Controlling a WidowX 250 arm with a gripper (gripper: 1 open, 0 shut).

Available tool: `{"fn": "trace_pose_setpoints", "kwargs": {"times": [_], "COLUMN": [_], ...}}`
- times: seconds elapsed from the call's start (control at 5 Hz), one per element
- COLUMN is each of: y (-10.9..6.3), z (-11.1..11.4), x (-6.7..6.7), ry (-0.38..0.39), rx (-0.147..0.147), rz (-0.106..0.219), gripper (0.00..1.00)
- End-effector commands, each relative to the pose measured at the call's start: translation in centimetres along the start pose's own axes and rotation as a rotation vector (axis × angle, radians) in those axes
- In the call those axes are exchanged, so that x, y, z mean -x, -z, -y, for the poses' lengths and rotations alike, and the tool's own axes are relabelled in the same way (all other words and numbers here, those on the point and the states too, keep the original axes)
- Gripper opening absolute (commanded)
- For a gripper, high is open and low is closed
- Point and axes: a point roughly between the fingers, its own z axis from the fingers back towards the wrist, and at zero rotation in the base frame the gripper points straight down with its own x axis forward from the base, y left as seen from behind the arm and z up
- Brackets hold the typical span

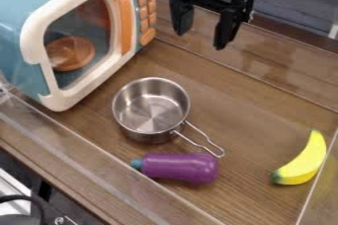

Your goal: Put the eggplant in the silver pot

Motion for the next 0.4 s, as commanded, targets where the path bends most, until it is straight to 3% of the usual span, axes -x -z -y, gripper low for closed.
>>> {"fn": "trace_pose_setpoints", "kwargs": {"times": [0.0, 0.2], "y": [2.3, 3.9], "z": [-0.1, 0.3], "x": [2.0, 3.9], "ry": [0.084, 0.334], "rx": [0.005, 0.002], "rz": [-0.074, -0.089], "gripper": [1.00, 0.00]}}
